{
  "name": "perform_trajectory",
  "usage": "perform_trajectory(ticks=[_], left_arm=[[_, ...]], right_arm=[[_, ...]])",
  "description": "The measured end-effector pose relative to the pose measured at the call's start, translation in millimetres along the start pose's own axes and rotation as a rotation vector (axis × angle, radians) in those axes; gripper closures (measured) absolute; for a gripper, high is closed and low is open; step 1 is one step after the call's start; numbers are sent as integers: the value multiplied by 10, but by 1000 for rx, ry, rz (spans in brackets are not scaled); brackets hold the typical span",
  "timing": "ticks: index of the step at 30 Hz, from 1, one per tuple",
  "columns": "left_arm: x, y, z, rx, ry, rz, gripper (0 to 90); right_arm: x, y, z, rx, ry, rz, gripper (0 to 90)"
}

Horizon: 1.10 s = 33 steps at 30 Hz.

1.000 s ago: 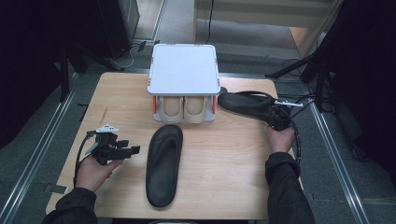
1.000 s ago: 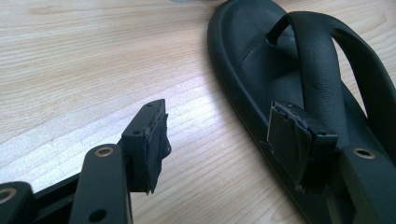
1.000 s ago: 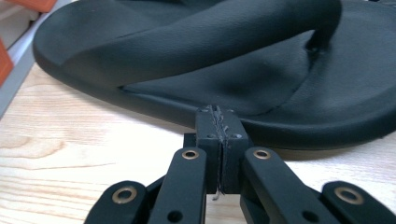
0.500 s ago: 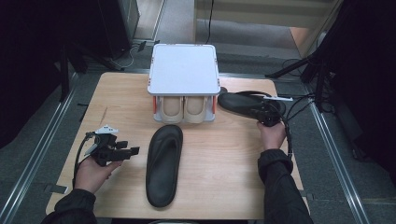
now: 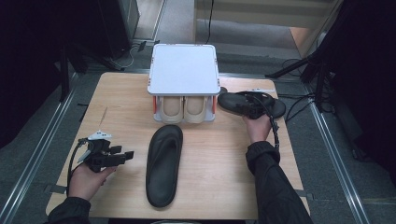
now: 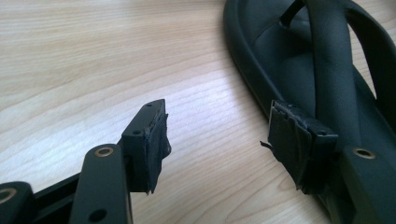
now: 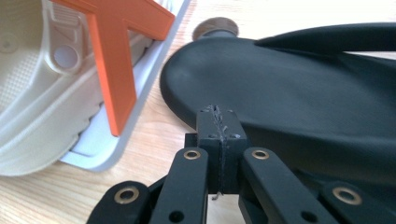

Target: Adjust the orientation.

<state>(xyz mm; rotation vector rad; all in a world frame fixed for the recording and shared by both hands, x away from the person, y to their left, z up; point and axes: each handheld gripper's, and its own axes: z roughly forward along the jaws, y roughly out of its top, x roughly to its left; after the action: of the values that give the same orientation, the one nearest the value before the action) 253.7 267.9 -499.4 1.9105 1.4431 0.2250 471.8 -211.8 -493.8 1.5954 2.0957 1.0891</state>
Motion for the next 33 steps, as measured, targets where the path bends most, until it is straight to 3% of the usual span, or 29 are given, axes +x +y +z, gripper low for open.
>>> perform_trajectory(ticks=[11,13,18,33], left_arm=[[57,-161,-143,-22,29,-48,383],[68,-181,-162,-23,33,-55,383],[77,-199,-183,-26,41,-60,383],[67,-124,-119,-17,22,-36,381]], right_arm=[[-16,110,191,-12,-15,21,900],[-19,129,247,25,-25,21,900],[-25,112,321,52,-36,14,900],[-50,39,238,61,-17,7,900]])
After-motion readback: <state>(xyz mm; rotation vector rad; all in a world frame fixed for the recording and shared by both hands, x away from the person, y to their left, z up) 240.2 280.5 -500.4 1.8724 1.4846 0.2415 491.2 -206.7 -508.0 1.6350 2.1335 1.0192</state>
